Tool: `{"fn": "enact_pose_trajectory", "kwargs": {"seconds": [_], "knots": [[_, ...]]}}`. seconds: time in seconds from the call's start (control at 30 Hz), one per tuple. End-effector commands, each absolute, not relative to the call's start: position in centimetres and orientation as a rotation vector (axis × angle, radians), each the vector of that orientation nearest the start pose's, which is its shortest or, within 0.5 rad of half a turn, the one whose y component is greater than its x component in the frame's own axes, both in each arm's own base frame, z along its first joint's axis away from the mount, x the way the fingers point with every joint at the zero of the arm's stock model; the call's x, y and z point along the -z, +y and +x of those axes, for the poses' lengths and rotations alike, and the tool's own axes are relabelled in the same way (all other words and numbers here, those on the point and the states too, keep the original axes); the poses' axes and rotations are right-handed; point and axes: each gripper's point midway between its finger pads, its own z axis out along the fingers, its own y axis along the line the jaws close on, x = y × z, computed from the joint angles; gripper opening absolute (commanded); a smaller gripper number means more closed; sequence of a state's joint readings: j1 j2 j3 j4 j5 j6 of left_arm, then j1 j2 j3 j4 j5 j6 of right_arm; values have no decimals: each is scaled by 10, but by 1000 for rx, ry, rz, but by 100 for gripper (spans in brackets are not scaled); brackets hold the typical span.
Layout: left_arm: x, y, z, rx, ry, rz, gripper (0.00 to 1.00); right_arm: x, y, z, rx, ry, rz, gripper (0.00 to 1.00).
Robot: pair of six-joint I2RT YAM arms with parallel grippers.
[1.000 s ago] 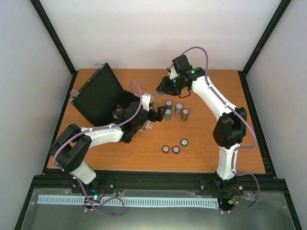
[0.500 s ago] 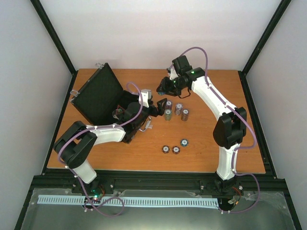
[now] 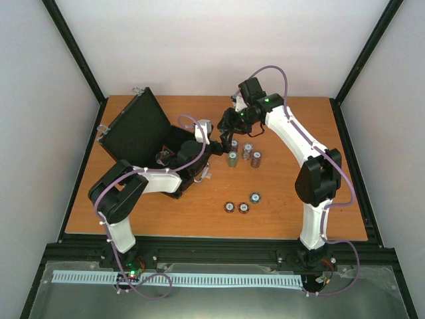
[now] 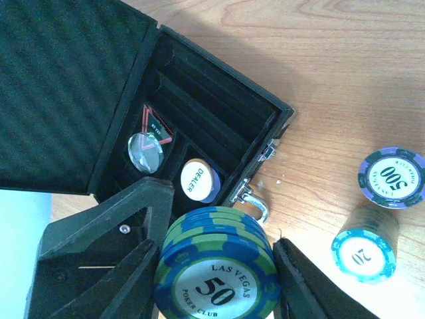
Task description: Pack up texas hold em set
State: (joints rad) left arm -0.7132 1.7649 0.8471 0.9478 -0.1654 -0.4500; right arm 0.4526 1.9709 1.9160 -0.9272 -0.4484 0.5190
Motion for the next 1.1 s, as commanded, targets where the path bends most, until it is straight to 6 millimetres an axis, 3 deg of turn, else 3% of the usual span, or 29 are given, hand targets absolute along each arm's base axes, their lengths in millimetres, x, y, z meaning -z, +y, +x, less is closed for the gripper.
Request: {"fn": "enact_pose_trajectory", "kwargs": {"seconds": [0.0, 0.4, 0.67, 0.73, 0.8, 0.9, 1.0, 1.07], "knots": [[-253, -305, 419, 802, 1426, -9, 98, -214, 282, 411, -923, 2698, -111, 40], [-250, -289, 441, 799, 1343, -90, 91, -212, 278, 403, -909, 2721, -137, 40], [-267, -292, 447, 821, 1321, -30, 62, -213, 278, 400, -916, 2725, -147, 40], [-270, -298, 446, 820, 1313, 27, 50, -213, 278, 399, -918, 2726, -148, 40], [-274, -303, 447, 829, 1317, 75, 32, -212, 278, 398, -922, 2731, -147, 40], [-278, -299, 450, 839, 1317, 55, 26, -211, 277, 397, -921, 2733, -144, 40], [-281, -295, 451, 834, 1320, 52, 3, -212, 278, 397, -928, 2728, -139, 40], [-282, -292, 452, 822, 1329, 60, 1, -213, 278, 397, -932, 2725, -138, 40]]}}
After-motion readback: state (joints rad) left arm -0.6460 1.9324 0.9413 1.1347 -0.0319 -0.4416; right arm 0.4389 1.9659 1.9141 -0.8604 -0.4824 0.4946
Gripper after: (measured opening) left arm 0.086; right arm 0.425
